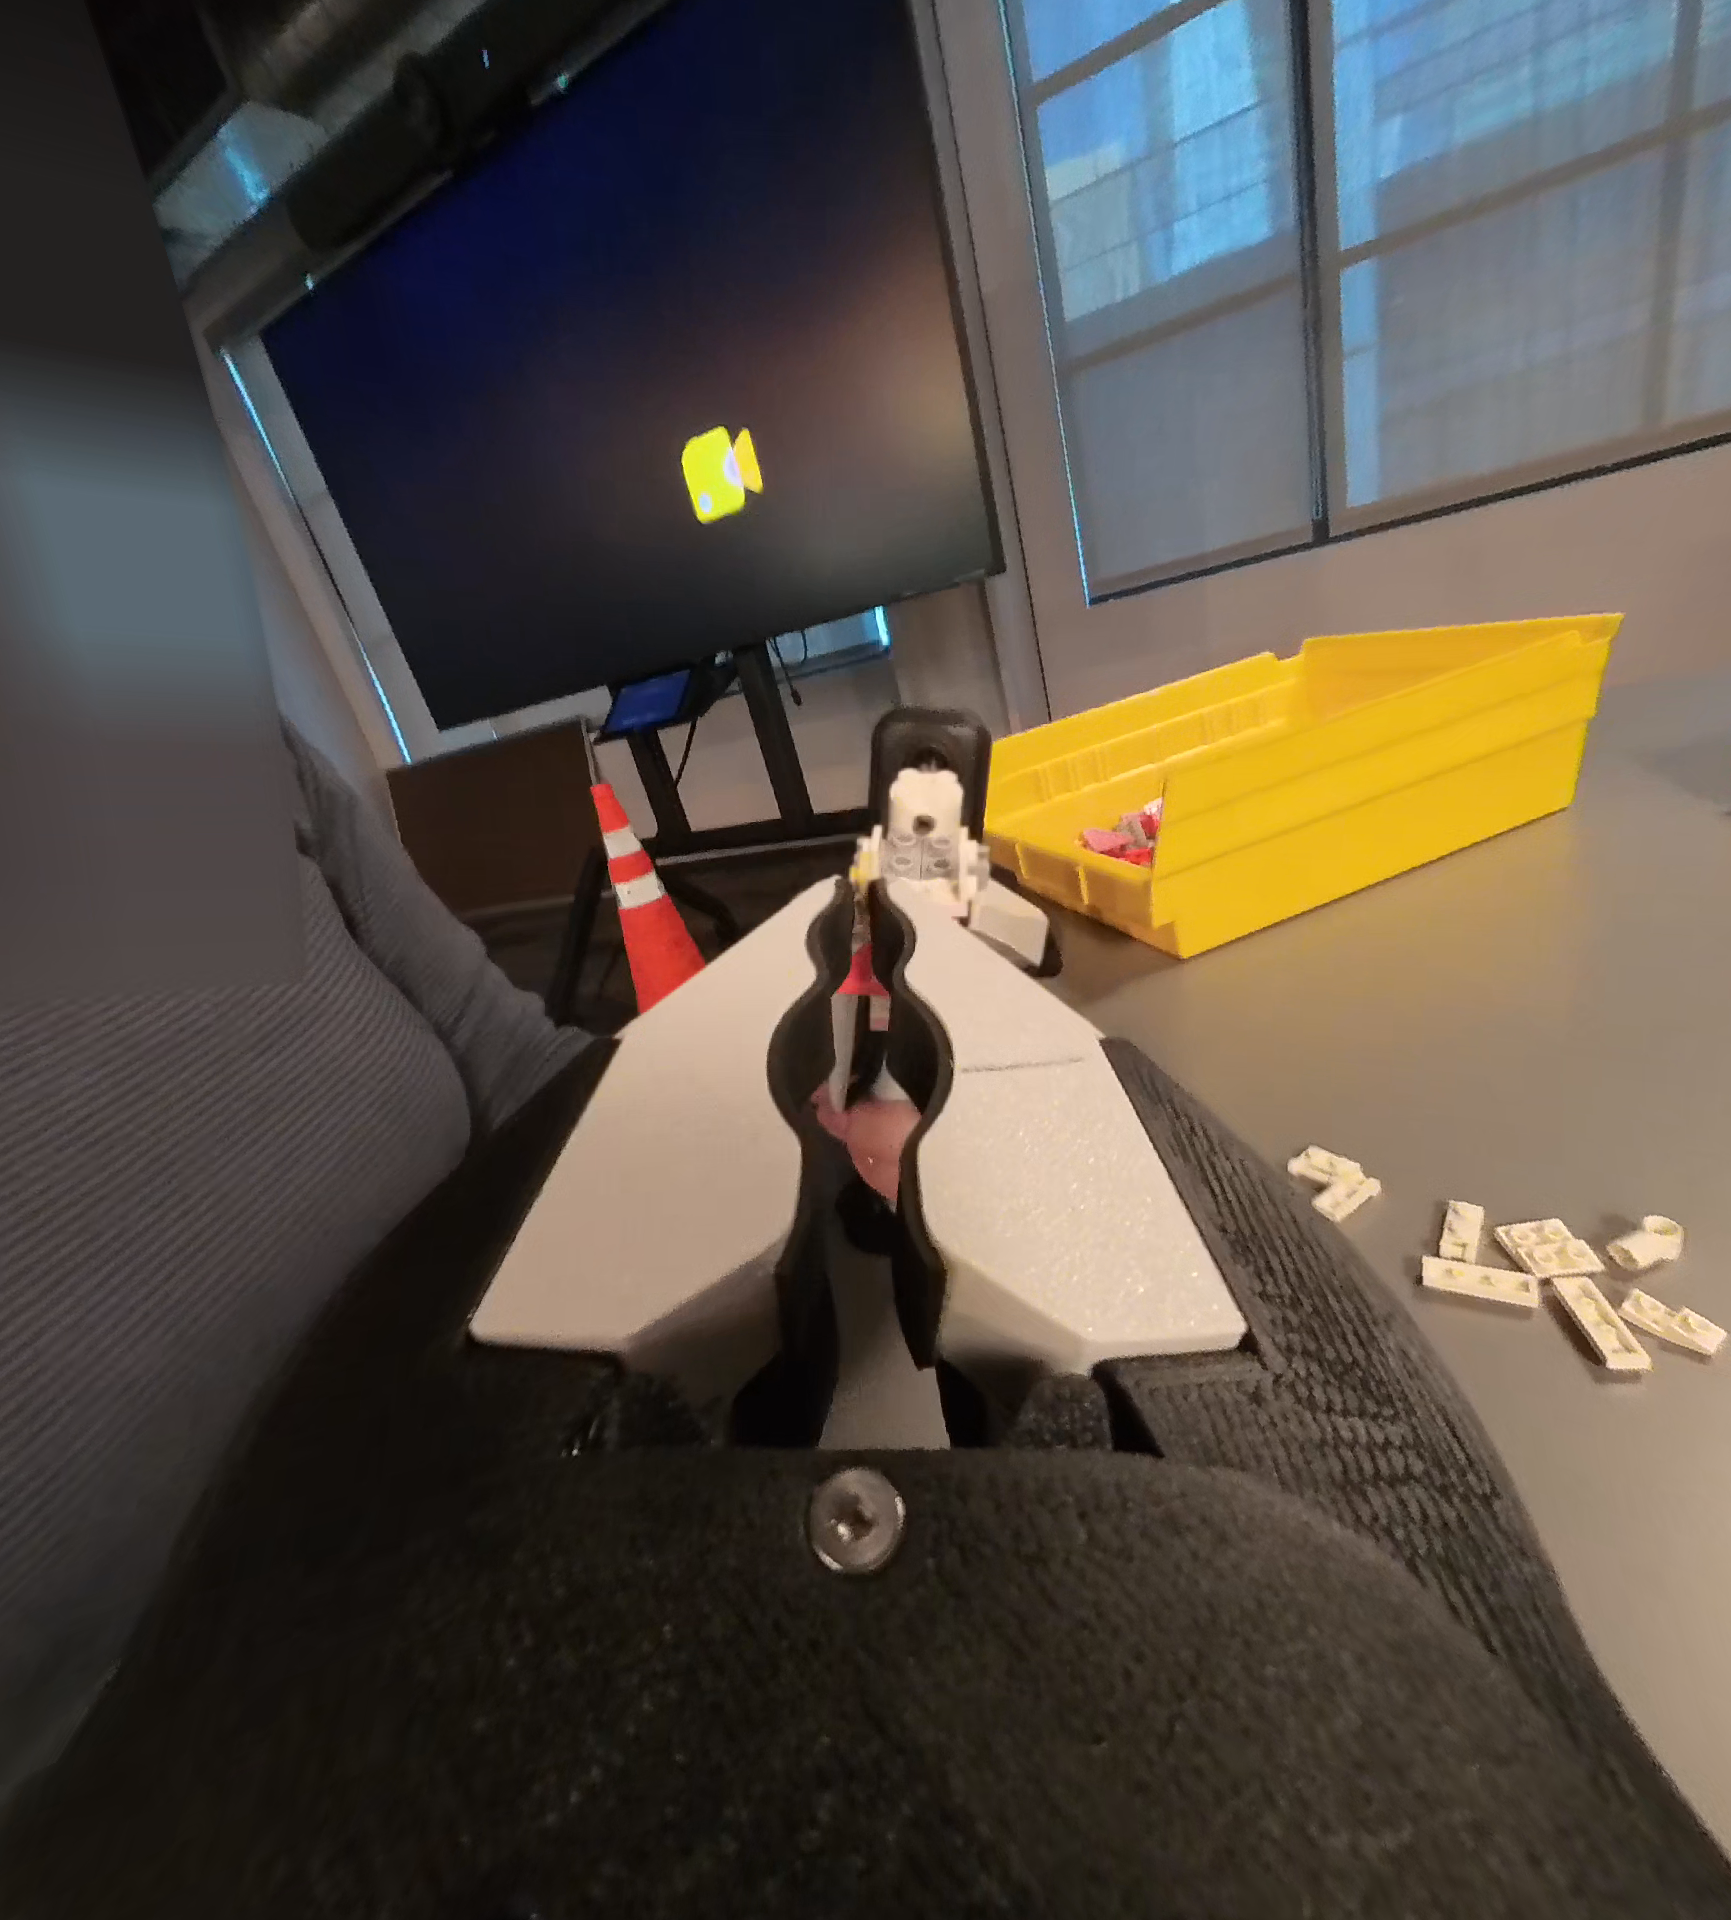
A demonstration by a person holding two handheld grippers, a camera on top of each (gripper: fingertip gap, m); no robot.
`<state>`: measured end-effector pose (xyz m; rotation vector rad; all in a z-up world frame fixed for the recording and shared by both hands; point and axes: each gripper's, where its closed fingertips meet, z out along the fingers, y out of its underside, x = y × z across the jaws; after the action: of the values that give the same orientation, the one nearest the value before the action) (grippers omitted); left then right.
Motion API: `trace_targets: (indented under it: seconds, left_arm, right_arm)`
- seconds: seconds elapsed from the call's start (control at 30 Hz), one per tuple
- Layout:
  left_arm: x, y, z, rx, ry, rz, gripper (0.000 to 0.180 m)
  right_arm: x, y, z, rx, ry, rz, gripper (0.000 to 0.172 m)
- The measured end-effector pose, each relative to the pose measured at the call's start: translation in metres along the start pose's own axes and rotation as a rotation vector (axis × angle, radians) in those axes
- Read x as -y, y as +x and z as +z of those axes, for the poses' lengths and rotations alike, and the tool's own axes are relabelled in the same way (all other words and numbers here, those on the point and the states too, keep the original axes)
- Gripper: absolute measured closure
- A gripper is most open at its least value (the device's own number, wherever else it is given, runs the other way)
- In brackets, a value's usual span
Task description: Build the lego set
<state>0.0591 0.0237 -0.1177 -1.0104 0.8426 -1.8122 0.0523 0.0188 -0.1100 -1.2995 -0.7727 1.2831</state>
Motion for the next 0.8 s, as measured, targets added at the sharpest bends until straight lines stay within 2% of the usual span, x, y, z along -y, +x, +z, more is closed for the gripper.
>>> trace_targets:
  seconds: [0.13, 0.37, 0.8]
  left_arm:
    - [0.000, 0.000, 0.000, 0.000, 0.002, -0.005, 0.165]
    - [0.004, -0.004, -0.003, 0.015, 0.027, -0.021, 0.165]
    - [0.006, -0.010, -0.005, 0.045, 0.038, -0.030, 0.165]
  right_arm:
    - [-0.001, 0.001, 0.001, -0.011, 0.018, -0.015, 0.170]
    - [0.001, 0.006, 0.004, 0.019, 0.141, 0.096, 0.170]
    - [0.002, 0.013, 0.005, 0.001, 0.172, 0.186, 0.171]
